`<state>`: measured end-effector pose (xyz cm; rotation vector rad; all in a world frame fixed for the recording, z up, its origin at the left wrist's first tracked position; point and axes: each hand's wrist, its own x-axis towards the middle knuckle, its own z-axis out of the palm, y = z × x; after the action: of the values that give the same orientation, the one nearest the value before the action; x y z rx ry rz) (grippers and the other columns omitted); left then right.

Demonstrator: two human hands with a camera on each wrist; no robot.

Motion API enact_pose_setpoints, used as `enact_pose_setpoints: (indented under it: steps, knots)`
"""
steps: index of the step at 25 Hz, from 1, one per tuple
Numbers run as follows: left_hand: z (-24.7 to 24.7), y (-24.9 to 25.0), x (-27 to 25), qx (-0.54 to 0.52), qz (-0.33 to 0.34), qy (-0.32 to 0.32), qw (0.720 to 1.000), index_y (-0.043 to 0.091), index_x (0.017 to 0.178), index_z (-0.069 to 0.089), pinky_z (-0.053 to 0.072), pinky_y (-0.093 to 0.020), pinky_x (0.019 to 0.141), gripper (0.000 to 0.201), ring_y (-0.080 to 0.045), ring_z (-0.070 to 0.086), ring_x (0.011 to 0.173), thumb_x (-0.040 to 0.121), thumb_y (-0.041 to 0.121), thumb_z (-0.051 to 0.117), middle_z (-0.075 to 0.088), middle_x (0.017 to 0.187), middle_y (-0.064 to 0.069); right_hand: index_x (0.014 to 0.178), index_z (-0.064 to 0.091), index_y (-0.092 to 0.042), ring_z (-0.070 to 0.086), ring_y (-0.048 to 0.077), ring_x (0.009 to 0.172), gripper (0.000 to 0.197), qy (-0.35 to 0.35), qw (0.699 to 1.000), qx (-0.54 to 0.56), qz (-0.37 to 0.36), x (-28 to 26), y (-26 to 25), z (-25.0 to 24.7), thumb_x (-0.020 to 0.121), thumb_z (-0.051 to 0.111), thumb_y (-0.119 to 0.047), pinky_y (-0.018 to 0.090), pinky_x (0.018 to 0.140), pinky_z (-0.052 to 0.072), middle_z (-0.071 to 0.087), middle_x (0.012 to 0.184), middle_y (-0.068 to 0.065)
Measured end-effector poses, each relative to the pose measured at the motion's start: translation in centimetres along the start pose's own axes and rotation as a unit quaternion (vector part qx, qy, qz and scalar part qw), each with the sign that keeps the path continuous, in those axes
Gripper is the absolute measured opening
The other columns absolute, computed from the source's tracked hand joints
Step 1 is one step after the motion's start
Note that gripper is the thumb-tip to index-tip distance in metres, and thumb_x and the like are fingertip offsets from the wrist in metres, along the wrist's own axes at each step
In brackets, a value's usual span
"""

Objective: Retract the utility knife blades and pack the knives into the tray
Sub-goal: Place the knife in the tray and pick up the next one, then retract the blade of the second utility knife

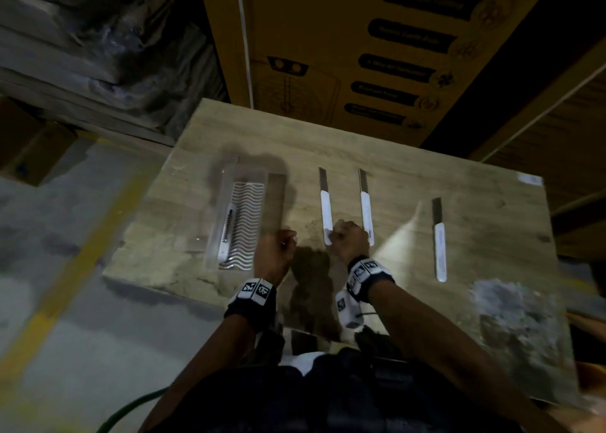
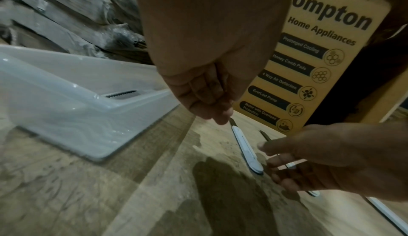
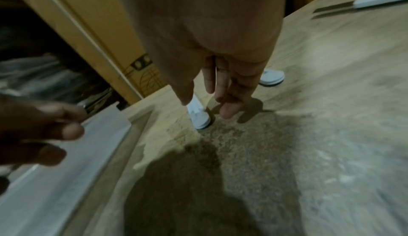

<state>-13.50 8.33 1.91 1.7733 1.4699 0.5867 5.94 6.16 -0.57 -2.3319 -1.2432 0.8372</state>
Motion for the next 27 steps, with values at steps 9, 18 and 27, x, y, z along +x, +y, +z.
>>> enact_pose_setpoints:
  steps: [9, 18, 27]
  knots:
    - [1.6, 1.1, -1.4, -0.028, -0.062, 0.015, 0.998, 0.011, 0.109, 0.077, 0.063, -0.045, 0.078, 0.019, -0.026, 0.077, 0.084, 0.094, 0.017, 0.068, 0.079, 0.097, -0.013, 0.097, 0.071, -0.001, 0.071, 0.035, 0.092, 0.034, -0.117, 0.993, -0.03, -0.006, 1.8, 1.0, 0.5, 0.086, 0.076, -0.032, 0.032, 0.069, 0.05, 0.074, 0.097, 0.017]
    - [1.9, 4.4, 1.7, -0.036, -0.032, -0.065, 0.997, 0.017, 0.103, 0.076, 0.062, -0.039, 0.08, 0.021, -0.018, 0.074, 0.079, 0.099, 0.029, 0.059, 0.078, 0.092, -0.003, 0.084, 0.075, -0.002, 0.064, 0.016, 0.055, 0.012, -0.088, 0.942, 0.308, 0.103, -5.4, 3.1, -5.7, 0.086, 0.081, -0.013, 0.03, 0.058, 0.058, 0.074, 0.075, 0.013]
    - [-0.4, 13.8, 2.6, -0.278, 0.044, -0.124, 0.952, 0.006, 0.095, 0.077, 0.047, -0.022, 0.049, 0.021, -0.005, 0.069, 0.06, 0.1, 0.022, 0.064, 0.077, 0.083, -0.006, 0.072, 0.075, -0.016, 0.06, 0.017, 0.054, 0.019, 0.009, 0.935, 0.355, 0.009, -13.5, -1.0, -13.2, 0.085, 0.079, -0.003, 0.025, 0.05, 0.05, 0.068, 0.078, 0.014]
